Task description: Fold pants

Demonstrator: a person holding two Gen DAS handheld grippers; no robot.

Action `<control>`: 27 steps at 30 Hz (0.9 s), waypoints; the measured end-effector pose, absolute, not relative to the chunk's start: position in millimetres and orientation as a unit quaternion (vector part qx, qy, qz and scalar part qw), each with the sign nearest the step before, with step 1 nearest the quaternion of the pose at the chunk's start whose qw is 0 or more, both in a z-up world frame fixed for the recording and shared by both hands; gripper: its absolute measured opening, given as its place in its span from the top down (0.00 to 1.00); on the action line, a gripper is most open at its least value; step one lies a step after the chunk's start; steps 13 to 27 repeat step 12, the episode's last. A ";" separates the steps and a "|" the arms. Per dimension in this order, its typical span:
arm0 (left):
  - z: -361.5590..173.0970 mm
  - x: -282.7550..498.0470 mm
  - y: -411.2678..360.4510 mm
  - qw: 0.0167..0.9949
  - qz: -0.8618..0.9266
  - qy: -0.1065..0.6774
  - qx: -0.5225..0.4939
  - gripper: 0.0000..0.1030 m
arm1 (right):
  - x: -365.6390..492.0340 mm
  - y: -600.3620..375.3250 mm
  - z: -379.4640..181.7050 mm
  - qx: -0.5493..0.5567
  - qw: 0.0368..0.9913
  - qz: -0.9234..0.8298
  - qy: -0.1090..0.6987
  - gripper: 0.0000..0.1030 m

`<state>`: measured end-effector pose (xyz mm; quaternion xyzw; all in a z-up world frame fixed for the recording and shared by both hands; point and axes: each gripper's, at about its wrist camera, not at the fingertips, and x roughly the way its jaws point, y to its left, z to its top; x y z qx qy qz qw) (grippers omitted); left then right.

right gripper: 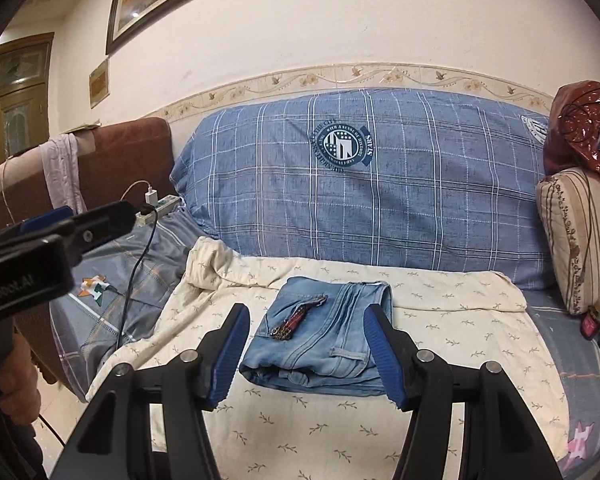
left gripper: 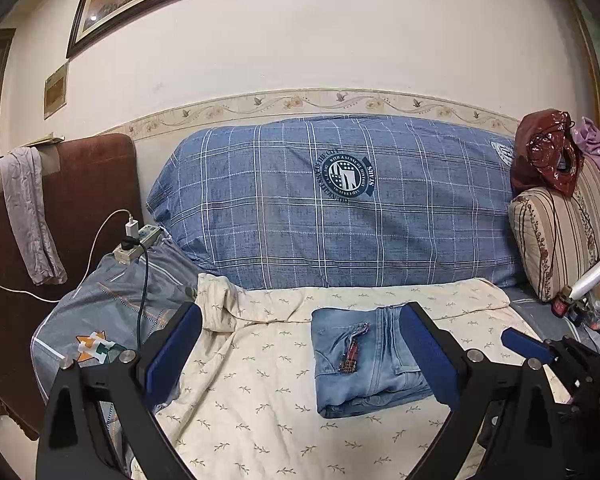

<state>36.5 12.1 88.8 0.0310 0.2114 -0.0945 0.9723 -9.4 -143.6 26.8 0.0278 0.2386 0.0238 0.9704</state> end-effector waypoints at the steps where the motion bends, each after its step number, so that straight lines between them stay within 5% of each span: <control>1: 87.7 37.4 13.6 0.971 -0.098 0.214 0.028 0.04 | -8.4 -143.1 25.2 0.027 0.970 0.024 0.241 0.39; 27: 77.1 52.8 24.4 0.969 -0.107 0.223 0.000 0.04 | 9.4 -144.7 10.9 0.032 0.964 0.024 0.264 0.39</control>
